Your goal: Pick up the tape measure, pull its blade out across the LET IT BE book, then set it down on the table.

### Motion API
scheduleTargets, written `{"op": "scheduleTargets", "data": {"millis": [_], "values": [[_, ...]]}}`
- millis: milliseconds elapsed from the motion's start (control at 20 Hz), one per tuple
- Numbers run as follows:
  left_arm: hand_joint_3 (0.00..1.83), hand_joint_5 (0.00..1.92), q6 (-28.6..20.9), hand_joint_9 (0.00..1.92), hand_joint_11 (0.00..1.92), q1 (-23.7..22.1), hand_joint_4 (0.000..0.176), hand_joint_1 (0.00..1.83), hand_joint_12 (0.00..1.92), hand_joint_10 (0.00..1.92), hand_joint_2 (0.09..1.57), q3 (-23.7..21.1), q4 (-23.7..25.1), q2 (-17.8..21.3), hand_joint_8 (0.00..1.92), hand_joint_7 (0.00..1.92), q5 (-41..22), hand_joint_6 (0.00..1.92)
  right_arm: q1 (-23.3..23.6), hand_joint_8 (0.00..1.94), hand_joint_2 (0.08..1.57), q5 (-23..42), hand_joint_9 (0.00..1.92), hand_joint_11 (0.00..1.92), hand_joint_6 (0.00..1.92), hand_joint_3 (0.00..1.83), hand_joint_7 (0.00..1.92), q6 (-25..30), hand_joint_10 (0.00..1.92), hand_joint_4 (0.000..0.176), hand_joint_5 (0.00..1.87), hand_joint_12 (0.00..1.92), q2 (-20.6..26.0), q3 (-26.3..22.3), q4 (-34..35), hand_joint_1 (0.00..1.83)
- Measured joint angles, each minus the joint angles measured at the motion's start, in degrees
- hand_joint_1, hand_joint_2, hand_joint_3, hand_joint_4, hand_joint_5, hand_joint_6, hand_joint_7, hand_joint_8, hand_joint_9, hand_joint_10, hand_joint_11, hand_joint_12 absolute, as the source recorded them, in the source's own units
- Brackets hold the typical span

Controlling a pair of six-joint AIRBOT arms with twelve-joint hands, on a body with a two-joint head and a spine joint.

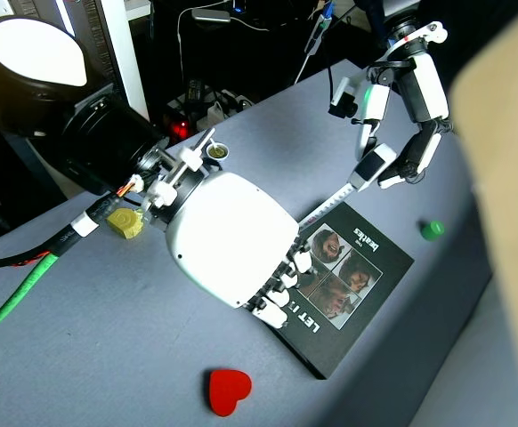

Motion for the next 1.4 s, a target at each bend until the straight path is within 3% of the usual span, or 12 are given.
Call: {"op": "scheduleTargets", "data": {"millis": [850,950,1400], "values": [[0.00,0.90,-0.2,0.99,0.85,0.0,0.000,1.38,0.98,1.09,1.09,-0.1,0.0,0.0,0.60,1.14,0.0,1.06,-2.1,1.07,1.15,5.7,0.81,0.58,1.14,0.00,0.97,4.0,0.85,0.000,0.85,1.42,5.2,-0.3,-6.2,1.20],[0.00,0.90,-0.2,1.00,0.86,0.0,0.000,1.38,0.98,1.09,1.09,-0.1,0.0,0.0,0.60,1.14,0.0,1.06,-2.9,1.09,1.16,6.9,0.81,0.57,1.15,0.00,0.96,5.0,0.85,0.010,0.85,1.41,6.3,-0.3,-7.2,1.20],[0.00,0.90,-0.2,0.99,0.88,0.0,0.000,1.38,0.99,1.10,1.09,-0.1,0.0,0.0,0.59,1.15,0.0,1.06,-3.8,1.09,1.16,10.8,0.81,0.58,1.14,0.00,0.96,6.4,0.85,0.003,0.85,1.41,9.5,0.5,-7.8,1.20]]}}
